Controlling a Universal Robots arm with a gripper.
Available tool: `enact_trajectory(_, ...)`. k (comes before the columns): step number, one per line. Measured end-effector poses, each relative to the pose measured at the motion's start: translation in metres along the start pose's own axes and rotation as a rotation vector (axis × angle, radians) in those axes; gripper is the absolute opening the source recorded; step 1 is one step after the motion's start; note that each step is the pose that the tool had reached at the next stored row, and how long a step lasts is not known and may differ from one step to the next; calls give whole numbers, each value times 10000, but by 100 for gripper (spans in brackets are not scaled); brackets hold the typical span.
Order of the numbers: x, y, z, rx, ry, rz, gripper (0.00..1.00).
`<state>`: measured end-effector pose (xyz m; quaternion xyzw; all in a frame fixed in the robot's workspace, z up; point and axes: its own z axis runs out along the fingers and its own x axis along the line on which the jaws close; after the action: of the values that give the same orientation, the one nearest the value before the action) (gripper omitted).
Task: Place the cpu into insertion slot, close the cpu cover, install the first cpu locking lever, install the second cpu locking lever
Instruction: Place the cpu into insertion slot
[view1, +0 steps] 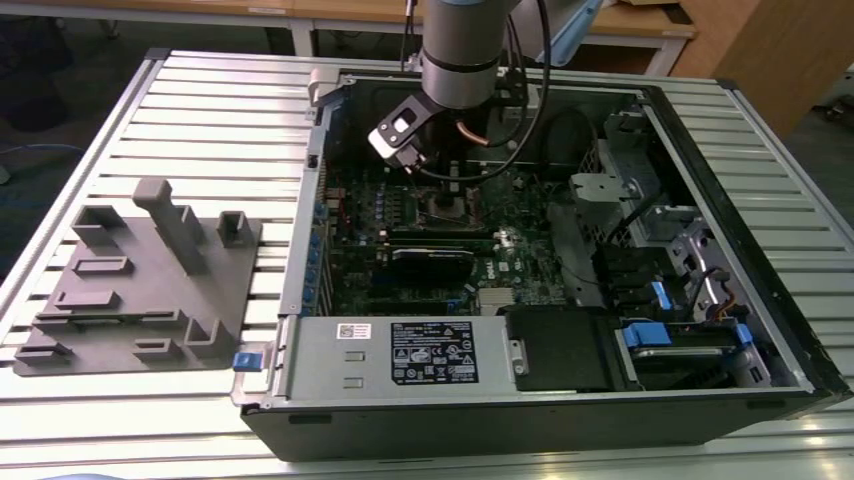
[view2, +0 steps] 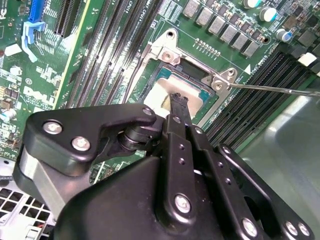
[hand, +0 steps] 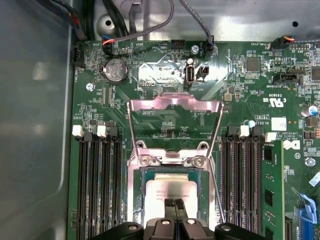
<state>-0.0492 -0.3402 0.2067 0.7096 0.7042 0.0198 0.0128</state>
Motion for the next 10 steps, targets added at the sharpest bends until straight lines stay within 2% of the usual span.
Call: enact_trajectory(10,0,24,37,3,0,24,11)
